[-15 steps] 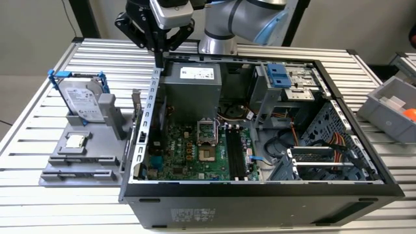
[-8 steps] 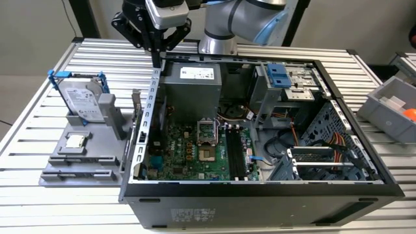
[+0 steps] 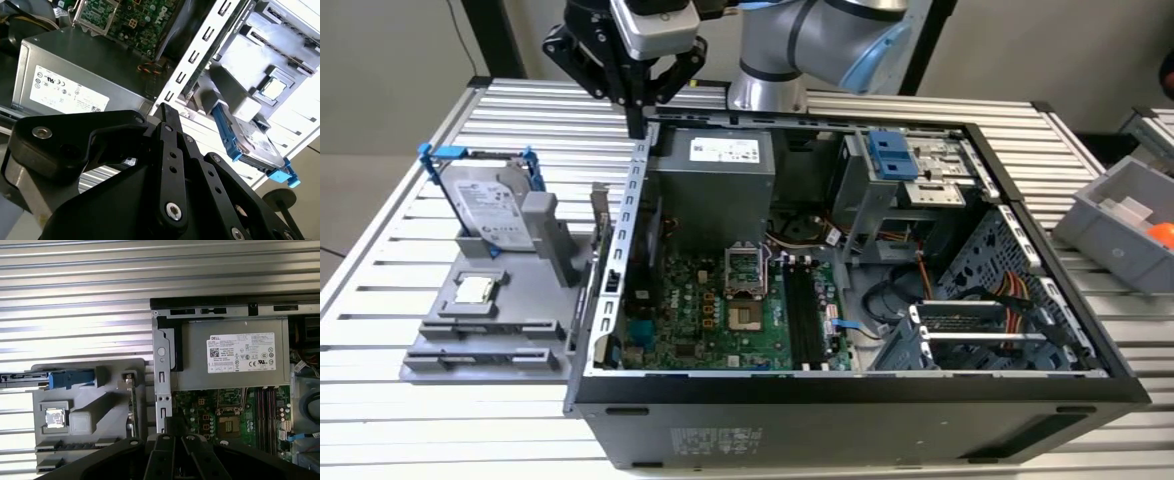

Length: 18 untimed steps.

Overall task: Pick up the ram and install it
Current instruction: 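Reach for the ram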

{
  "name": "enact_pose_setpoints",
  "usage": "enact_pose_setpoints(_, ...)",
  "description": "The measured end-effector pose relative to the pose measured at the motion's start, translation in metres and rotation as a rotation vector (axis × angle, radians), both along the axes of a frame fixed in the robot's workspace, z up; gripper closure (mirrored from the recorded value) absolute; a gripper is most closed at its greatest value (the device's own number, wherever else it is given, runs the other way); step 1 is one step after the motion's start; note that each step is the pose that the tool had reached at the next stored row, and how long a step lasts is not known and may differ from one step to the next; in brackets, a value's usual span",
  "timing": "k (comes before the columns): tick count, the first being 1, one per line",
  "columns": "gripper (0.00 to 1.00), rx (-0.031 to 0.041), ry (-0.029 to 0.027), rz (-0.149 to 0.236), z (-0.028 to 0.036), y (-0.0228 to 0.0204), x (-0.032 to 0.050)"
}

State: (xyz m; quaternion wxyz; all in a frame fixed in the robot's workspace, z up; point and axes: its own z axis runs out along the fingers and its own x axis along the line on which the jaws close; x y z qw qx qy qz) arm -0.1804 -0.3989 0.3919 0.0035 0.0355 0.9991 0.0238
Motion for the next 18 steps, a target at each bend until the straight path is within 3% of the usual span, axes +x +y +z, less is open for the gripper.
enact_pose_setpoints(18, 1.0, -0.0001, 0.0001, 0.0, 0.0, 0.0, -0.0022)
